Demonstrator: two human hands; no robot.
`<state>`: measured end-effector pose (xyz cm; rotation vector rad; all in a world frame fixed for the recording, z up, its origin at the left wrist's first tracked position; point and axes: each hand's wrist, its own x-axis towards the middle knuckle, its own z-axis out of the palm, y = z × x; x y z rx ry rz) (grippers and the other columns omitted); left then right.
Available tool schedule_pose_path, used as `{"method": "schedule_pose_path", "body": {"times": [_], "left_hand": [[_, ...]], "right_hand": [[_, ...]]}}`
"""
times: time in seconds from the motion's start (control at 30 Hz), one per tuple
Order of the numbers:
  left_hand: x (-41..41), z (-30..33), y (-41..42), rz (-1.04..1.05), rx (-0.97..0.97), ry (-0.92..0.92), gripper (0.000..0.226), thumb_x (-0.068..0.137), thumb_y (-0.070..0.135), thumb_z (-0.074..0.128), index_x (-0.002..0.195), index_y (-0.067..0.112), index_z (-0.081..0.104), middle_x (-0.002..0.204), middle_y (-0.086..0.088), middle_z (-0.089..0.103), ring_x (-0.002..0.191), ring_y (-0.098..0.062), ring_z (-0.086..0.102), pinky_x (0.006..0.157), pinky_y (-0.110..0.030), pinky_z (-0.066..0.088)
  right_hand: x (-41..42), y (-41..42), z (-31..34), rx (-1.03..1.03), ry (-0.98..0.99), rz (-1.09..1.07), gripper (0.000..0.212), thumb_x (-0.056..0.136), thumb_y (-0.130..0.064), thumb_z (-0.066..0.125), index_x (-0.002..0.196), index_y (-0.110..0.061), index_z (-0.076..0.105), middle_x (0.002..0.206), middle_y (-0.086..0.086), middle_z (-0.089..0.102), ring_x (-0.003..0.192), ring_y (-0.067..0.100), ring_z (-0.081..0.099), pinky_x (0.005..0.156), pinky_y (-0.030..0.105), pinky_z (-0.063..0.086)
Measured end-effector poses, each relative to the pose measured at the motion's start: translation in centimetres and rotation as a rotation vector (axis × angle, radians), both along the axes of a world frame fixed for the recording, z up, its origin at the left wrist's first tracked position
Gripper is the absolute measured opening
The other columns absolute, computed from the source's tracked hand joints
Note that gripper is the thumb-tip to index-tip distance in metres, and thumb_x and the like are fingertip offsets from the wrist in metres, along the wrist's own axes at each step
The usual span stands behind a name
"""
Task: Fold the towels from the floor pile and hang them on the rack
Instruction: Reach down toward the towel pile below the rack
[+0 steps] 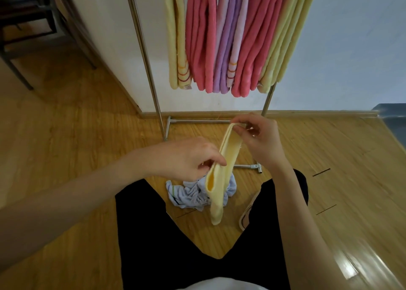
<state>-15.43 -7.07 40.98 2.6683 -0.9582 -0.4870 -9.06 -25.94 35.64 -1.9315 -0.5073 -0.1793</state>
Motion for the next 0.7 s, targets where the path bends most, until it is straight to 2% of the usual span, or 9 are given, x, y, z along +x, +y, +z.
{"method": "schedule_pose_path", "body": {"times": [0.07,0.17,0.27,0.33,0.4,0.5,0.6,0.7], "left_hand": [[0.1,-0.3,0.1,-0.012,0.013,-0.134,0.028,0.091,0.016,0.055,0.118,0.021,0.065,0.101,0.009,0.064,0.081,0.013,0.051,0.071,-0.007,0.035],[0.0,-0.7,0.4,-0.082,-0.052,-0.405,0.015,0.090,0.028,0.060,0.094,0.016,0.067,0.097,0.001,0.055,0.090,-0.014,0.052,0.074,-0.032,0.046],[0.4,-0.9,-0.2,-0.254,-0.064,-0.593,0.007,0.087,0.017,0.066,0.084,0.012,0.062,0.107,-0.003,0.057,0.102,-0.019,0.053,0.093,-0.035,0.043],[0.9,-0.9,-0.5,-0.339,-0.043,-0.617,0.005,0.089,0.009,0.060,0.086,0.013,0.060,0.095,-0.002,0.062,0.092,-0.019,0.058,0.102,-0.034,0.038],[1.5,-0.9,-0.4,-0.292,-0.023,-0.648,0.010,0.093,0.017,0.052,0.085,0.014,0.058,0.082,0.002,0.062,0.080,-0.018,0.059,0.100,-0.033,0.037],[2.4,-0.9,-0.1,-0.083,-0.078,-0.657,0.026,0.093,0.034,0.043,0.088,0.016,0.061,0.082,0.006,0.065,0.077,-0.015,0.058,0.087,-0.031,0.035],[3.1,-1.0,-0.4,0.057,-0.170,-0.666,0.028,0.093,0.039,0.045,0.088,0.017,0.061,0.080,0.007,0.064,0.075,-0.013,0.057,0.080,-0.030,0.033],[3.3,-1.5,-0.8,0.122,-0.238,-0.686,0.028,0.092,0.042,0.049,0.088,0.017,0.061,0.079,0.008,0.064,0.074,-0.011,0.056,0.078,-0.031,0.035]], "right_hand": [[0.1,-0.1,-0.2,0.017,0.011,-0.005,0.016,0.085,-0.003,0.065,0.095,-0.014,0.071,0.089,-0.013,0.066,0.083,0.006,0.061,0.073,0.022,0.050],[0.3,-0.5,-0.2,0.048,0.028,-0.012,0.017,0.085,-0.003,0.066,0.095,-0.015,0.071,0.089,-0.009,0.069,0.084,0.013,0.064,0.074,0.029,0.053],[0.4,-0.5,-0.1,0.046,0.019,-0.012,0.018,0.084,-0.002,0.066,0.095,-0.015,0.070,0.088,-0.009,0.069,0.082,0.011,0.064,0.074,0.031,0.054],[0.5,-0.5,0.0,0.052,0.015,-0.022,0.017,0.084,-0.002,0.067,0.095,-0.015,0.070,0.087,-0.008,0.069,0.082,0.012,0.065,0.074,0.033,0.054],[0.5,-0.5,0.2,0.069,0.023,-0.024,0.018,0.084,-0.002,0.067,0.094,-0.015,0.070,0.086,-0.008,0.070,0.081,0.015,0.066,0.075,0.035,0.055],[0.4,-0.6,0.8,0.133,0.076,0.002,0.014,0.083,-0.002,0.069,0.094,-0.011,0.071,0.085,-0.002,0.072,0.079,0.018,0.067,0.074,0.033,0.056],[0.1,-0.4,1.4,0.169,0.093,0.039,0.012,0.082,-0.003,0.070,0.093,-0.008,0.072,0.082,0.005,0.072,0.073,0.015,0.067,0.071,0.028,0.055],[0.0,-0.3,1.6,0.209,0.118,0.061,0.012,0.081,-0.002,0.071,0.092,-0.005,0.072,0.083,0.012,0.073,0.078,0.029,0.069,0.075,0.036,0.056]]}}
